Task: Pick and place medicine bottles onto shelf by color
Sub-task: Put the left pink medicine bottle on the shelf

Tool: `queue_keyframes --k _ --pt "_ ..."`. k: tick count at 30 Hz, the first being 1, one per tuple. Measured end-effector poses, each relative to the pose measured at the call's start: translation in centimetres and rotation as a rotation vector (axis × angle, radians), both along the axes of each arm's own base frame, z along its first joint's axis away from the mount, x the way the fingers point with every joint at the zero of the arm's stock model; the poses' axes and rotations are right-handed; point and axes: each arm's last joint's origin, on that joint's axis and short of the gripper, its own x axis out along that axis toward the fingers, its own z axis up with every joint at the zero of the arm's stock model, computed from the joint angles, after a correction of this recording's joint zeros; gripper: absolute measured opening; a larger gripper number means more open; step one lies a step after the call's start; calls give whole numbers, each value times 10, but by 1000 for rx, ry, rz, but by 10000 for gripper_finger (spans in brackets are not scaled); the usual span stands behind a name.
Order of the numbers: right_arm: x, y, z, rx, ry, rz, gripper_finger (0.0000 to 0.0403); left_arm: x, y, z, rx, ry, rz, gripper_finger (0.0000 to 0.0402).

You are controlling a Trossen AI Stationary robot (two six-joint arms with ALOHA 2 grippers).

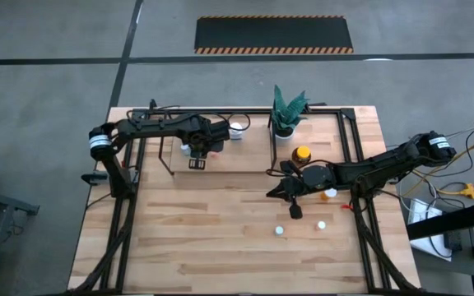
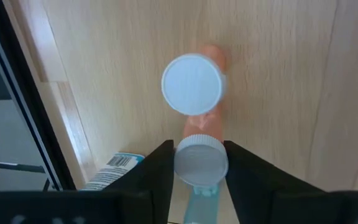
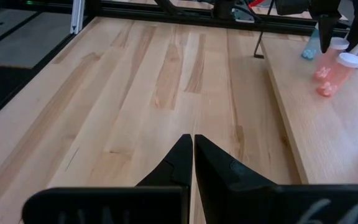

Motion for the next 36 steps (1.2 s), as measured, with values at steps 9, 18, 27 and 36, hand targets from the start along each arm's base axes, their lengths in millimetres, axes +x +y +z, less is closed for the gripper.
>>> queue_keyframes --k 9,18,27,36 --pt "0 0 0 -1 4 0 9 0 0 0 0 -1 4 125" --pt "0 0 -1 -1 7 0 9 -2 -1 0 -6 12 16 126" --pt "0 0 -1 -1 7 0 9 -2 0 0 -6 0 57 126" --pt "0 0 -1 -1 7 0 9 0 0 4 3 -7 52 126"
